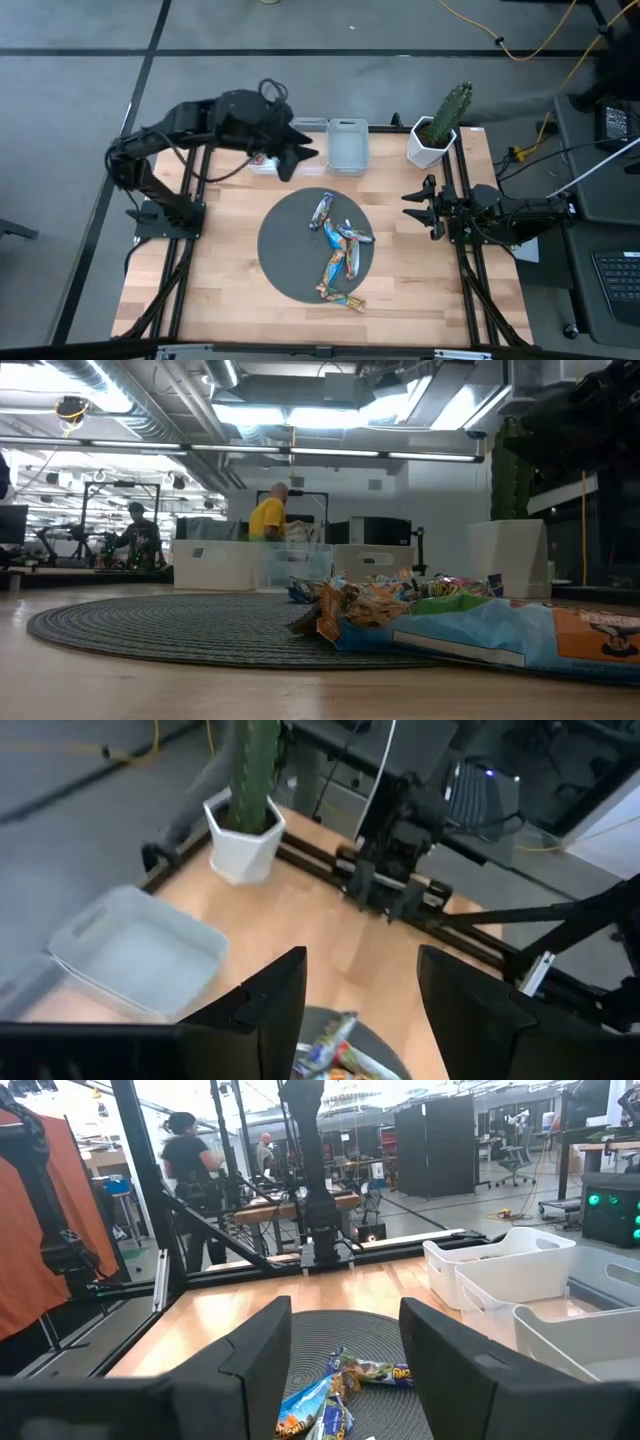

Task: Pick and place Granola Bars by type
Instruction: Put the blue granola bar into the gray bin

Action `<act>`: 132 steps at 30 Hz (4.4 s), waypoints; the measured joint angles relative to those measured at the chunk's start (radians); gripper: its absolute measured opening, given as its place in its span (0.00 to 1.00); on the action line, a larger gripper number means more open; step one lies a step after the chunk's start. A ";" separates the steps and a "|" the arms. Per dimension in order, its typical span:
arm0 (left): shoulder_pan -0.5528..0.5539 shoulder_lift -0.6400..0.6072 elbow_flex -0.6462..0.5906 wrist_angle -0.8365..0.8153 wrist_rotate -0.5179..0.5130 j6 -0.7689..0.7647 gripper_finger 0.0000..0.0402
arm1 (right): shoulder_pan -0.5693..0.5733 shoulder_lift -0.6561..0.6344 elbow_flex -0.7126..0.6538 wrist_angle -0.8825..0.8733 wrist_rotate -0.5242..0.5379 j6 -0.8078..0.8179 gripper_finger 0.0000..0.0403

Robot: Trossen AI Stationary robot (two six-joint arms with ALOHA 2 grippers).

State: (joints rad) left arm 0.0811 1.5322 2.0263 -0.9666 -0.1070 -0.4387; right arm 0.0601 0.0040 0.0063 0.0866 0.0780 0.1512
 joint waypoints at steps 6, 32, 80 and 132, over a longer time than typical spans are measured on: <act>0.005 0.109 0.000 0.006 -0.008 -0.043 0.45 | 0.000 0.000 0.000 -0.001 -0.001 0.001 0.47; 0.060 0.695 -0.022 -0.225 0.031 -0.072 0.73 | 0.000 0.000 0.000 -0.022 -0.056 0.002 0.47; -0.043 0.487 0.307 -0.263 -0.040 -0.089 0.06 | 0.001 0.000 0.000 0.118 -0.072 -0.005 0.47; -0.066 0.354 0.301 0.207 -0.105 0.259 0.04 | -0.108 1.101 1.006 0.082 -0.141 -0.237 0.58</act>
State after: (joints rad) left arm 0.0151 1.8862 2.3272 -0.7601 -0.2115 -0.1799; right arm -0.0483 1.1046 1.0126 0.1684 -0.0628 -0.0858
